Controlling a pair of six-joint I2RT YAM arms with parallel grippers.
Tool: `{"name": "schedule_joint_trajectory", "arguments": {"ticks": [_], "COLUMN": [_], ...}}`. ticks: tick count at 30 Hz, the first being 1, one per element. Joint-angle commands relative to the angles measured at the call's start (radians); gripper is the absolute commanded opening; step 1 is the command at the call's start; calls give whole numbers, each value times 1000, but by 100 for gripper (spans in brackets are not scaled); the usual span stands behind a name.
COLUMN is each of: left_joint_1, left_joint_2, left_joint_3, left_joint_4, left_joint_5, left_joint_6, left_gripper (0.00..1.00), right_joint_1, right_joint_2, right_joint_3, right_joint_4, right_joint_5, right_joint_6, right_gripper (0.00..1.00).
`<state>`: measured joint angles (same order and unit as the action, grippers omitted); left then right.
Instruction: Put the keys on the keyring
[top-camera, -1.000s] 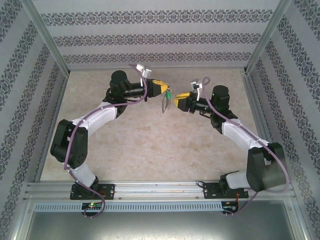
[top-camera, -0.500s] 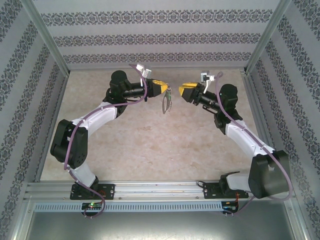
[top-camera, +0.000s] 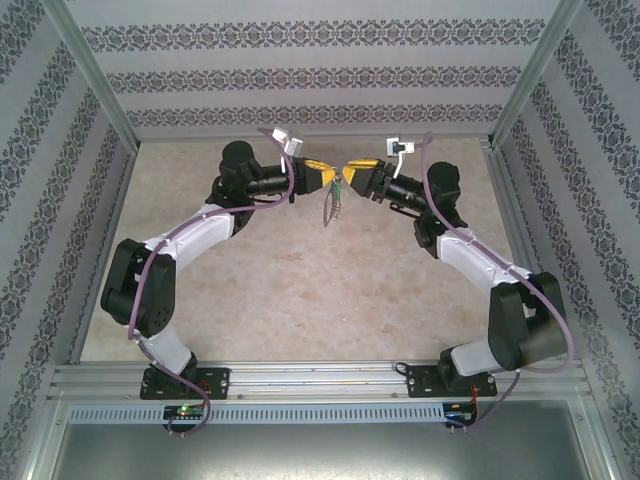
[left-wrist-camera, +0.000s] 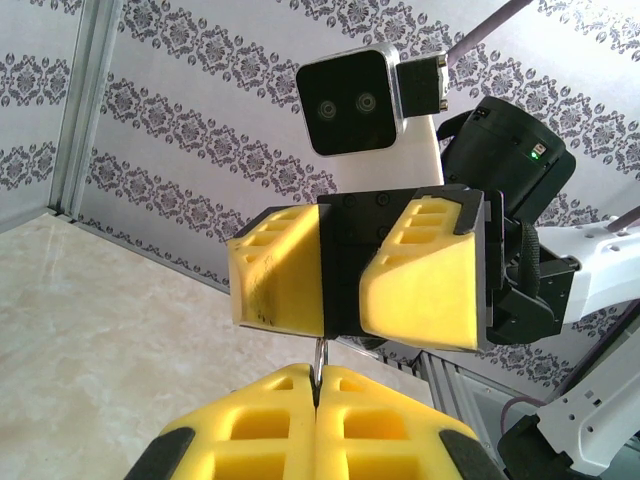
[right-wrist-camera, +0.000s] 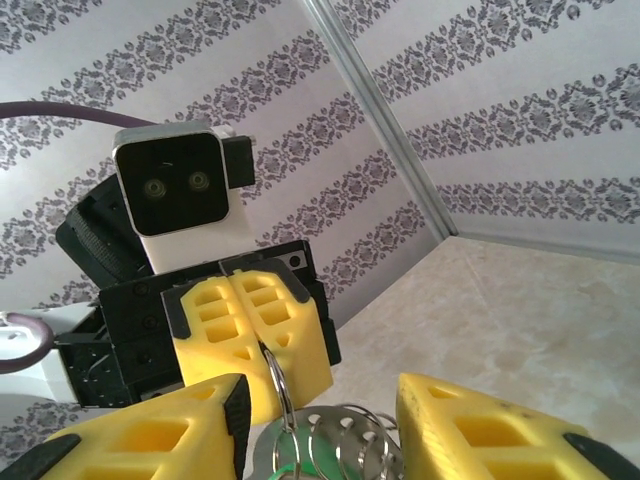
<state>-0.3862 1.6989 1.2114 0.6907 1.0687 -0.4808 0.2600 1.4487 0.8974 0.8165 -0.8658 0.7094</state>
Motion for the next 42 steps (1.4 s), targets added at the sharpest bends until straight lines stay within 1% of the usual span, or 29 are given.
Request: {"name": "schedule_joint_trajectory", "arguments": {"ticks": [1,11,23,25,27,30,33,37,39,40,42], "left_joint_1": [-11,-11,-11,-12,-11,-11,-12,-11,-11,-11,-7], "left_joint_2": [-8,-9,-5,-6,-7,-7,-7,-7,-8,-11,-17], "left_joint_3": [19,22,25,25,24,25,25,27,27,27,26], "left_joint_4": [79,79,86,86,86,86,86,84,79,66,33], "left_joint_5": [17,17,17,17,19,18,20,17,15,12,8], "left_joint_6": [-20,-16,-24,-24,-24,-24,-24,-25,-22,-11,15], "left_gripper": [0,0,0,0,0,0,0,0,0,4,25], "right_joint_1": [13,18,34,36,39,38,39,32,25,18,3], "right_joint_2": [24,85,102,104,105,108,105,105,102,98,93], "right_joint_3": [30,24,23,23,21,21,17,14,15,18,31], "right_joint_4": [111,245,266,267,267,268,267,265,259,254,221], "right_joint_5": [-25,-42,-59,-61,-62,-66,-68,-73,-75,-79,-90], "right_joint_6": [42,138,150,149,149,150,145,140,137,134,116], "right_gripper": [43,41,38,36,33,24,15,0,0,0,0]}}
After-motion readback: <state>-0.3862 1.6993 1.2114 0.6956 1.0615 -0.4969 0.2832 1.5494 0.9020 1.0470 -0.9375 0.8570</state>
